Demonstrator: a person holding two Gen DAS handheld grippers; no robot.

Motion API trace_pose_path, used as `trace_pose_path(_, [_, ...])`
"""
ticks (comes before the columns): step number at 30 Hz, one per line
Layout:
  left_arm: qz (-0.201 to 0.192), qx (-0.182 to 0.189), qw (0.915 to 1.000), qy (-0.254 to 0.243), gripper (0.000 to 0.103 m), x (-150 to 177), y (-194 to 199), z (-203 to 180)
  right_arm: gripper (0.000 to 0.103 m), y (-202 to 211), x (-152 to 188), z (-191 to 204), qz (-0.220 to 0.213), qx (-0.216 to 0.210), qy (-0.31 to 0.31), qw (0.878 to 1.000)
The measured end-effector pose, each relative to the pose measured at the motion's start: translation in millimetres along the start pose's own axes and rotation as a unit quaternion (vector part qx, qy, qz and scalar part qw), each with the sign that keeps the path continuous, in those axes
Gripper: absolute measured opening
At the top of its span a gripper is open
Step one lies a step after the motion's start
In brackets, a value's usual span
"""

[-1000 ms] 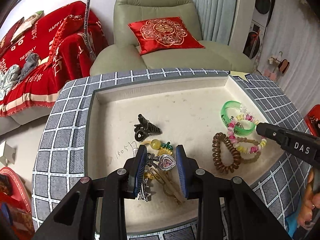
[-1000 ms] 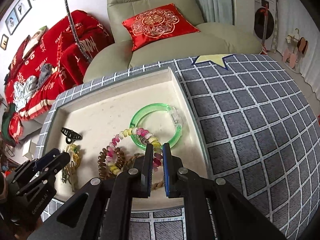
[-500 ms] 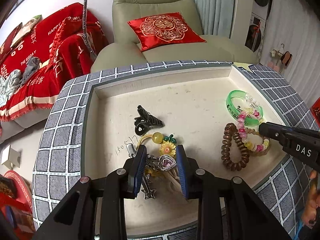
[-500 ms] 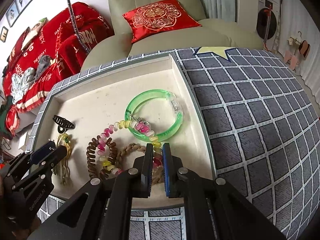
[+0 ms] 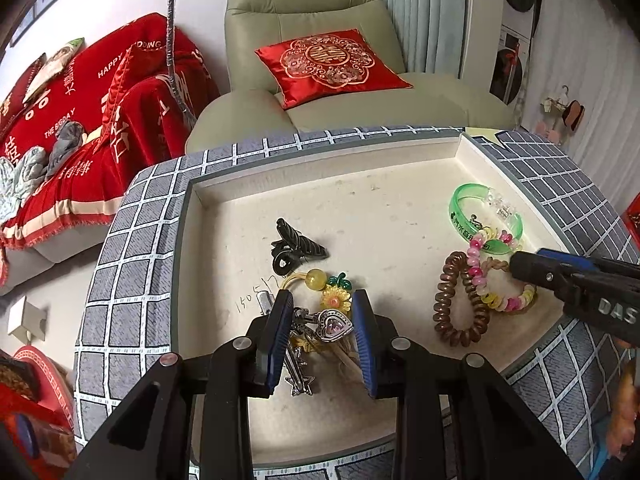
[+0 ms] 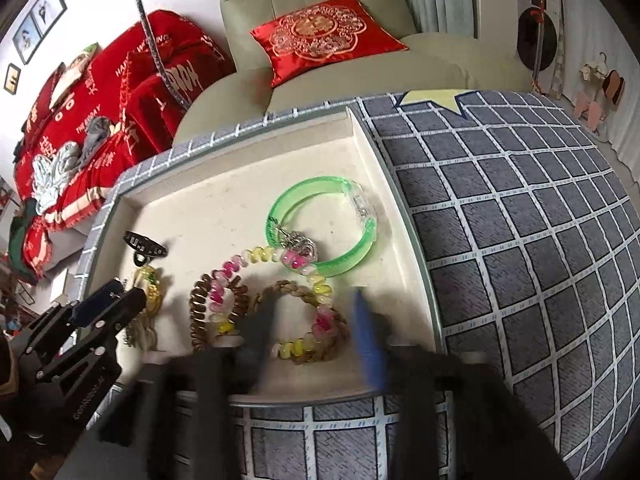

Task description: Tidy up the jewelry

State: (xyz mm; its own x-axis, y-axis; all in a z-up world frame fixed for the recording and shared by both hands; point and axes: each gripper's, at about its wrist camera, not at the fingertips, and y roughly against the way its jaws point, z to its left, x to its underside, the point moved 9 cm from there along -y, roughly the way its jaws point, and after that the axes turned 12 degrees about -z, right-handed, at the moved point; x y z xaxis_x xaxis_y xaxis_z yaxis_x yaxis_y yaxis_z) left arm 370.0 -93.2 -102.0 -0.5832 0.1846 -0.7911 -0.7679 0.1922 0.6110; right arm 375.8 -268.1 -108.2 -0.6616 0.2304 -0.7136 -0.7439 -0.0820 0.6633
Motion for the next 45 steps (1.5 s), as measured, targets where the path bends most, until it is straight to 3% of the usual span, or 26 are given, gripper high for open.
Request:
trace_pose_path(10, [-0.011, -0.017, 0.9998, 0.003, 0.047, -6, 5, 4, 0.058, 25, -9, 8, -0.024, -0.014, 0.0, 1.0])
trace_pose_path(25, [-0.009, -0.002, 0.9999, 0.013, 0.048, -11, 8, 4, 0.058, 32, -9, 4, -0.016, -0.011, 0.002, 1.0])
trace_pose_path(26, [-0.009, 0.0, 0.9998, 0.015, 0.061, -12, 8, 5, 0.058, 31, -9, 4, -0.015, -0.012, 0.002, 1.0])
trace_pose_path(27, [-0.01, 0.003, 0.9997, 0.02, 0.09, -14, 9, 6, 0.058, 31, -9, 4, -0.015, -0.012, 0.002, 1.0])
trace_pose_path(28, [-0.016, 0.003, 0.9995, 0.026, 0.098, -16, 12, 7, 0.058, 31, -9, 4, -0.014, -0.013, 0.003, 1.0])
trace_pose_path(30, [-0.036, 0.003, 0.9989, 0.031, 0.099, -22, 18, 10, 0.058, 30, -9, 4, -0.012, -0.012, 0.005, 1.0])
trace_pose_path(45, [-0.022, -0.004, 0.9994, 0.025, 0.103, -17, 28, 14, 0.06, 29, -2, 10, 0.009, -0.014, 0.014, 1.0])
